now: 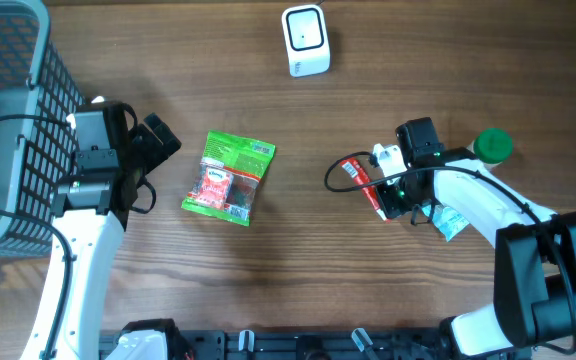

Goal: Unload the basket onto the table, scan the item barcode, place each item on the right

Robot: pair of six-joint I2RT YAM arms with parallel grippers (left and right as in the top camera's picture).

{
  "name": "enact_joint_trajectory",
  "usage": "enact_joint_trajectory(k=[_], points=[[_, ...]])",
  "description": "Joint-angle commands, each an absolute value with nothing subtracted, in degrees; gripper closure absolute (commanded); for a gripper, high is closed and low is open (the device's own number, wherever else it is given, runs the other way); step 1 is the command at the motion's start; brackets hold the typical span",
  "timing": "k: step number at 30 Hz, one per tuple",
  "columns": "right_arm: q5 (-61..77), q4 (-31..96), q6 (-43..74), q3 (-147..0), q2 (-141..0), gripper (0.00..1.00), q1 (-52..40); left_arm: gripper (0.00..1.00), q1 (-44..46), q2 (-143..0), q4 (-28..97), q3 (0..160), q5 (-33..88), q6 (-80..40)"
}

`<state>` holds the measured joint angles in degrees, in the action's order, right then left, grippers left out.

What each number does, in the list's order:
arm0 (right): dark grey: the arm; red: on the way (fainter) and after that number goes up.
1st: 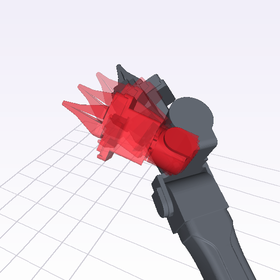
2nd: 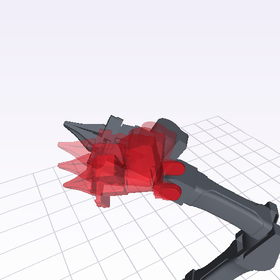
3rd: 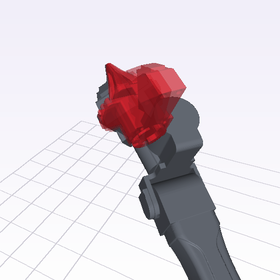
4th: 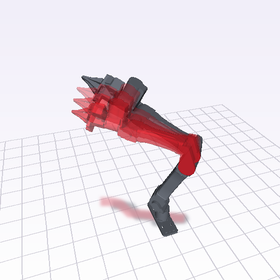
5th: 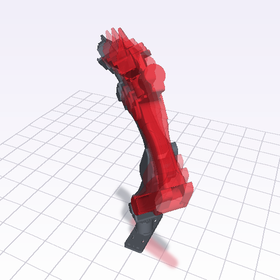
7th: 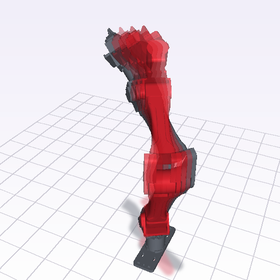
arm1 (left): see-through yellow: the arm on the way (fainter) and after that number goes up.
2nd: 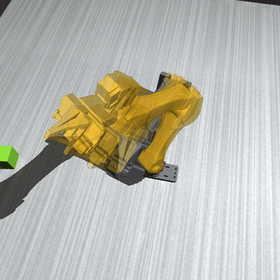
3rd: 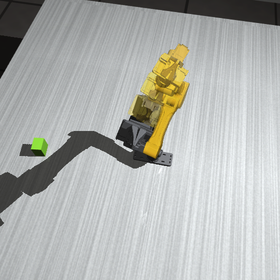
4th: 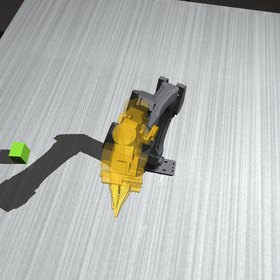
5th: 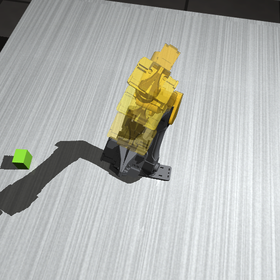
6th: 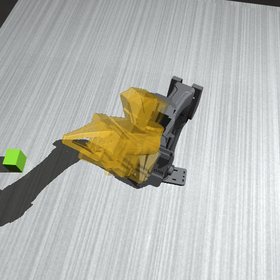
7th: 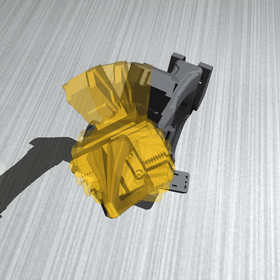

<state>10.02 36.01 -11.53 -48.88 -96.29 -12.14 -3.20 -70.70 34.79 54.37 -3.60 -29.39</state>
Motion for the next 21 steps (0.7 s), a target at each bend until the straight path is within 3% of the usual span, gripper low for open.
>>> enact_joint_trajectory(k=[1,11,21], points=[[11.2,36.0,-11.6,-46.3,-99.2,0.93,-12.2,0.00,-3.6,-70.6,34.8,54.4,-4.2,-28.9],[10.9,34.9,1.7,-49.0,-98.6,0.96,-12.2,0.00,-3.6,-70.6,34.8,54.4,-4.2,-28.9],[8.1,34.3,6.8,-52.4,-84.9,0.96,-12.4,0.00,-3.6,-70.6,34.8,54.4,-4.2,-28.9]])
